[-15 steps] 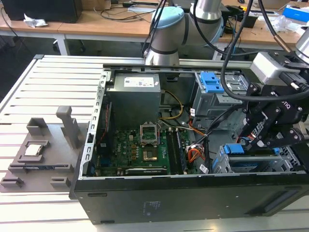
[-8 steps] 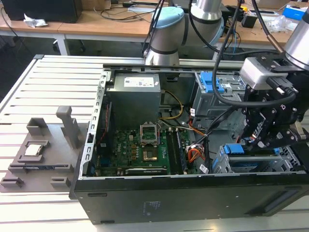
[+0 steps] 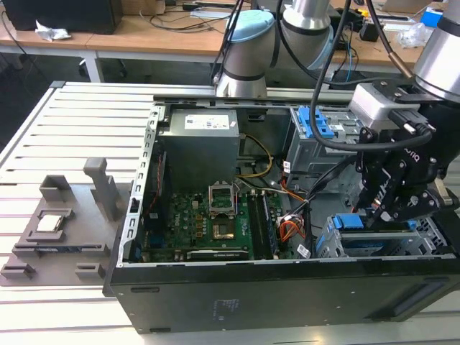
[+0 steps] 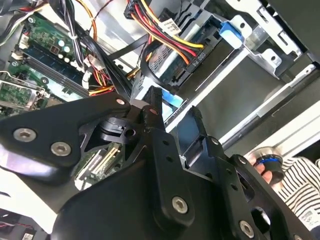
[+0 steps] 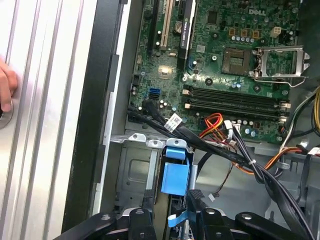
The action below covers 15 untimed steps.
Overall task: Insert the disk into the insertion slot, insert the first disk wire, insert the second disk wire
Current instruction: 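Insert the second disk wire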
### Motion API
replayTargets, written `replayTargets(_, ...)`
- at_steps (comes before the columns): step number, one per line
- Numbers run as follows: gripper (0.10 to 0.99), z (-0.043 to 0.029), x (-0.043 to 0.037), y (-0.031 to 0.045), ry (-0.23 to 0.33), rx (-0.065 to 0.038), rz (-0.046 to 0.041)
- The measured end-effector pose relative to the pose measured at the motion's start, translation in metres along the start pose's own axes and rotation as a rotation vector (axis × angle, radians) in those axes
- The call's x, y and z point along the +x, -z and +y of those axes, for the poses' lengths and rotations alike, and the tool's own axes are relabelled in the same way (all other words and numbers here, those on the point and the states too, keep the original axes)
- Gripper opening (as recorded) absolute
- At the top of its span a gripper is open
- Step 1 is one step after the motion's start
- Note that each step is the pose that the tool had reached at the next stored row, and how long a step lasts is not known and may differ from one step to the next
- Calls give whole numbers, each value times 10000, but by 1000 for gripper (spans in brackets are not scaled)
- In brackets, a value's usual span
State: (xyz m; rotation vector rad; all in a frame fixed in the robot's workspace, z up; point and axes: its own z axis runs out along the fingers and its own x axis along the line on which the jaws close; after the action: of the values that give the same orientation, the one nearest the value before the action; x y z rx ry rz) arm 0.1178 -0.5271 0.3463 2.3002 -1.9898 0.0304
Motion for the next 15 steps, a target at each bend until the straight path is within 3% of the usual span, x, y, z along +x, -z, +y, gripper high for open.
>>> replayTargets(6,400,-6,-25,-44,64,-12,120)
replayTargets(10,384,-6,-25,-44,66,-12,124)
replayTargets(12,255,-6,-25,-44,66,-12,125)
replayTargets(13,255,-6,-25,-44,66,-13,128)
replayTargets(14,149,-6,-25,-44,67,-13,127)
replayTargets(15,145,-6,-25,-44,67,-13,128)
